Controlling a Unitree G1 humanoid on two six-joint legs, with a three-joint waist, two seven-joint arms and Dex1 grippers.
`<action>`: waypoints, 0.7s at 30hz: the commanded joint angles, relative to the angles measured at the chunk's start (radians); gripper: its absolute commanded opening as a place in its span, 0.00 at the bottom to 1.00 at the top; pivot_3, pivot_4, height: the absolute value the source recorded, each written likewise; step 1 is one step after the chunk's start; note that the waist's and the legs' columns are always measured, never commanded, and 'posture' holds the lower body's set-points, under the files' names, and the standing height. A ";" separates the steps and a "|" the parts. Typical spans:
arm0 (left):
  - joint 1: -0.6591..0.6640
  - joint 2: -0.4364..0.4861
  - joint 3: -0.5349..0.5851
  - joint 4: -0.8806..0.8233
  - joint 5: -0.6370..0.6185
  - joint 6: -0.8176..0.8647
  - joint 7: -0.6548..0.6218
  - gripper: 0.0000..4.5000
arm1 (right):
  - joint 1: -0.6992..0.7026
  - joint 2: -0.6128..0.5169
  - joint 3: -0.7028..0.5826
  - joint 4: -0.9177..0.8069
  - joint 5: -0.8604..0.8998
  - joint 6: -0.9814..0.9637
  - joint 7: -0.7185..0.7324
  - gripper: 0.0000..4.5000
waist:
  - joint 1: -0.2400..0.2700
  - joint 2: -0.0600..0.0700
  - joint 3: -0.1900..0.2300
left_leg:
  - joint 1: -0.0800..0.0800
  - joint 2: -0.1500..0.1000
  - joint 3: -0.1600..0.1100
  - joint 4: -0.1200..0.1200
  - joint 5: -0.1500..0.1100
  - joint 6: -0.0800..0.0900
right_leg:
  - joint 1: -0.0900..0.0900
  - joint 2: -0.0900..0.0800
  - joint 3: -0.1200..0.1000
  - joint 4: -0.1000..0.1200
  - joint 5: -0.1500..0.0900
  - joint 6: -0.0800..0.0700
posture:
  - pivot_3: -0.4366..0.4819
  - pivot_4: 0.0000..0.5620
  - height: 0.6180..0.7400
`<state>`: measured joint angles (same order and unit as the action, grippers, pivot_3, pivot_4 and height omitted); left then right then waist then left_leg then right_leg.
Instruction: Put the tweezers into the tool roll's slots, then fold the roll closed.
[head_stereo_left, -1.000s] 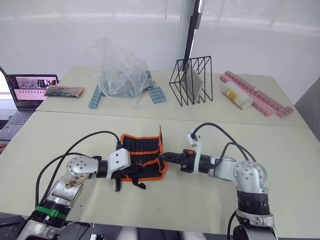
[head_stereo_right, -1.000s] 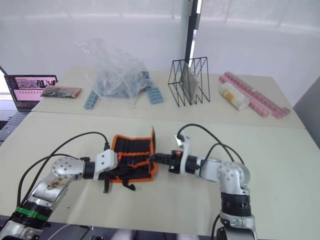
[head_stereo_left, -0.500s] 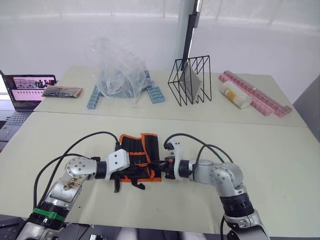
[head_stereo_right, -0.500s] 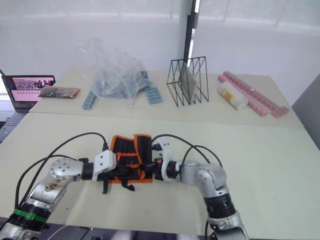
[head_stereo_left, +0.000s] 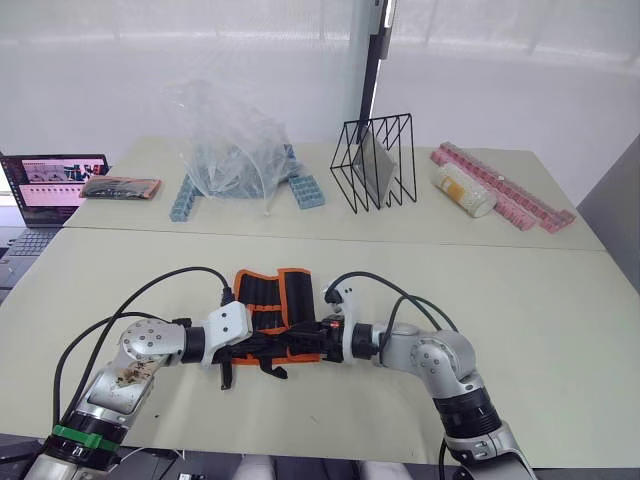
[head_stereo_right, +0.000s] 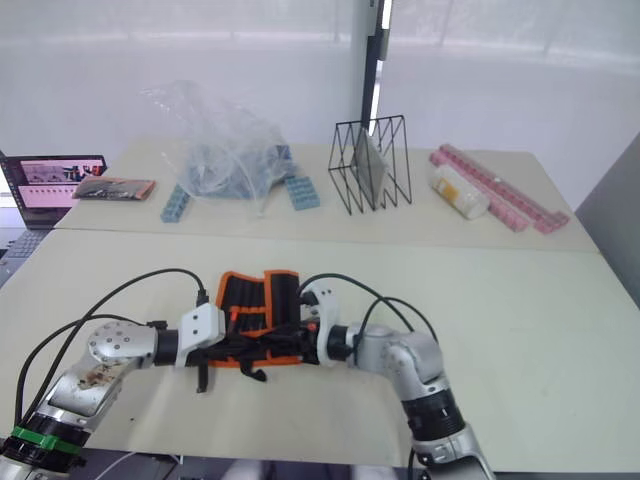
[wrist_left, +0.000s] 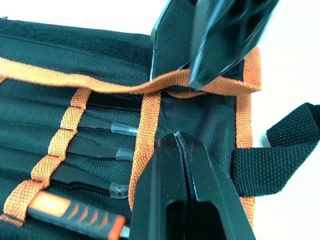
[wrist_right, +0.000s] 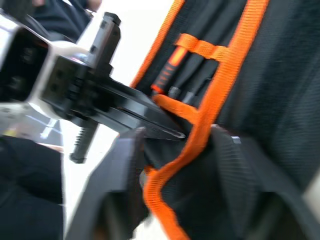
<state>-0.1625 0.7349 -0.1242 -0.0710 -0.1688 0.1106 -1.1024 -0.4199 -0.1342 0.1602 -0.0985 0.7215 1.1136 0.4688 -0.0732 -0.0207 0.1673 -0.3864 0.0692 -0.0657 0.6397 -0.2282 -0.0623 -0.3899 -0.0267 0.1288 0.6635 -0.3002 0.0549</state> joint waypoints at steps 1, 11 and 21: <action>0.021 0.020 0.008 -0.004 0.000 0.019 0.000 0.00 | 0.007 -0.045 -0.045 0.081 -0.025 0.030 -0.004 0.56 | 0.001 0.000 0.000 | 0.000 0.000 0.000 0.000 0.000 0.000 | 0.000 0.000 0.000 0.000 0.000 0.000 | 0.48 0.27 0.84; 0.037 0.034 0.017 -0.020 -0.006 0.031 0.005 0.00 | -0.025 -0.084 -0.055 0.199 -0.043 -0.043 0.101 0.56 | 0.002 0.000 0.000 | 0.000 0.000 0.000 0.000 0.000 0.000 | 0.000 0.000 0.000 0.000 0.000 0.000 | 0.48 0.27 0.84; 0.043 0.047 0.026 -0.024 -0.009 0.040 0.007 0.00 | -0.004 -0.139 0.023 0.208 -0.106 -0.187 0.225 0.56 | 0.002 0.000 0.000 | 0.000 0.000 0.000 0.000 0.000 0.000 | -0.001 0.000 0.000 0.000 0.000 0.000 | 0.48 0.27 0.84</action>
<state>-0.1381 0.7633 -0.1104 -0.1002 -0.1829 0.1362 -1.0942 -0.4473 -0.2380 0.1849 0.0543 0.7075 0.9617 0.7238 -0.0712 -0.0204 0.1675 -0.3869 0.0691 -0.0657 0.6396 -0.2282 -0.0623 -0.3905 -0.0266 0.1288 0.6632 -0.3001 0.0551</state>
